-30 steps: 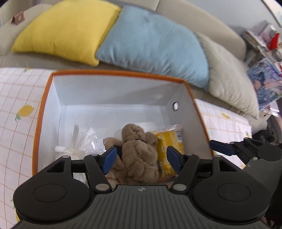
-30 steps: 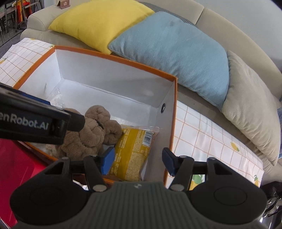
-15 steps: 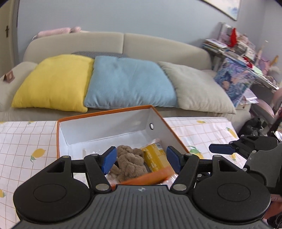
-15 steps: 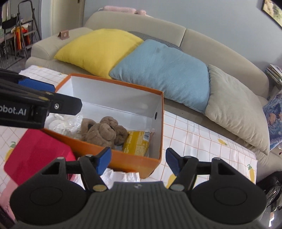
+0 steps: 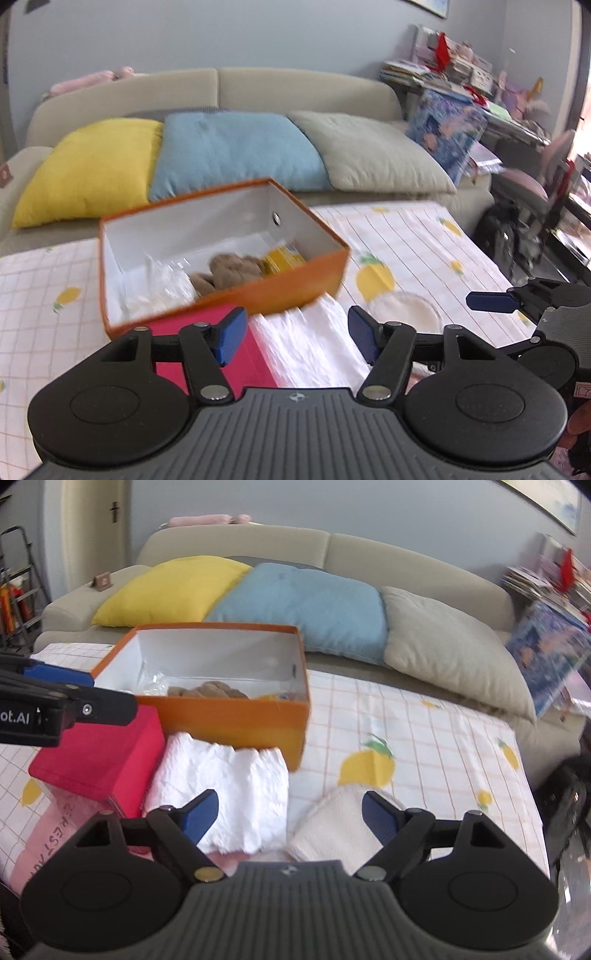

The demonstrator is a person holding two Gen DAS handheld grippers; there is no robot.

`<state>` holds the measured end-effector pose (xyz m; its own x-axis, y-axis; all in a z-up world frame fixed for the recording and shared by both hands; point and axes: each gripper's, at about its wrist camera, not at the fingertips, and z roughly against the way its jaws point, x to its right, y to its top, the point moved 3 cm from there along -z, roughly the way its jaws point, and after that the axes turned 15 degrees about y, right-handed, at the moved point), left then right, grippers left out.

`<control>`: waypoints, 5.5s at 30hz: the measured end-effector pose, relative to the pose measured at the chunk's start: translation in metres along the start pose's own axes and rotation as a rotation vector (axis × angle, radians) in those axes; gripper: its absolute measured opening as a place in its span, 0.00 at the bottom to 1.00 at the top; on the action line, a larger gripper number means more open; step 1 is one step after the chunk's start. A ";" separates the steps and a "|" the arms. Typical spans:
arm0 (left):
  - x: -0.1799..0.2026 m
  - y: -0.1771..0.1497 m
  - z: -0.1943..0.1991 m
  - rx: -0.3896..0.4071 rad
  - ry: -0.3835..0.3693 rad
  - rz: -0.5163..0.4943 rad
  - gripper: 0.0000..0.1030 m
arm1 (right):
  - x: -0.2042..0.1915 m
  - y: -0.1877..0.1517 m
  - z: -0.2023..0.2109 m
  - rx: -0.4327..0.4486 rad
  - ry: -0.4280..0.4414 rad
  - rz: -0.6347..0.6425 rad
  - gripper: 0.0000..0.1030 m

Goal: Organize soft objects
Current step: 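Grasp the white crumpled tissue with the left tool, then carry the white tissue with the left tool toward the orange box, then grasp and lift the white terry mitt with the right tool while left tool holds tissue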

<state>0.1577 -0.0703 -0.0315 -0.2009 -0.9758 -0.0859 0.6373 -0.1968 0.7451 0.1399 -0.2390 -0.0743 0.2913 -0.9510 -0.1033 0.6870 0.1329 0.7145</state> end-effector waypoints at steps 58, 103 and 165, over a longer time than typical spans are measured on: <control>0.098 -0.011 -0.059 0.002 0.141 -0.399 0.07 | 0.087 -0.087 -0.041 -0.043 0.013 -0.477 0.63; 0.147 -0.062 -0.135 -0.413 -0.004 -0.150 0.73 | 0.125 -0.106 -0.018 0.020 -0.135 -0.699 0.53; -0.015 0.053 0.013 0.154 0.011 0.154 0.19 | 0.040 0.021 0.012 0.281 0.023 -0.068 0.16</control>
<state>0.1846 -0.0648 0.0181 -0.1011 -0.9944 0.0300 0.5385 -0.0293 0.8421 0.1577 -0.2774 -0.0549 0.2680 -0.9481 -0.1709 0.4953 -0.0166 0.8686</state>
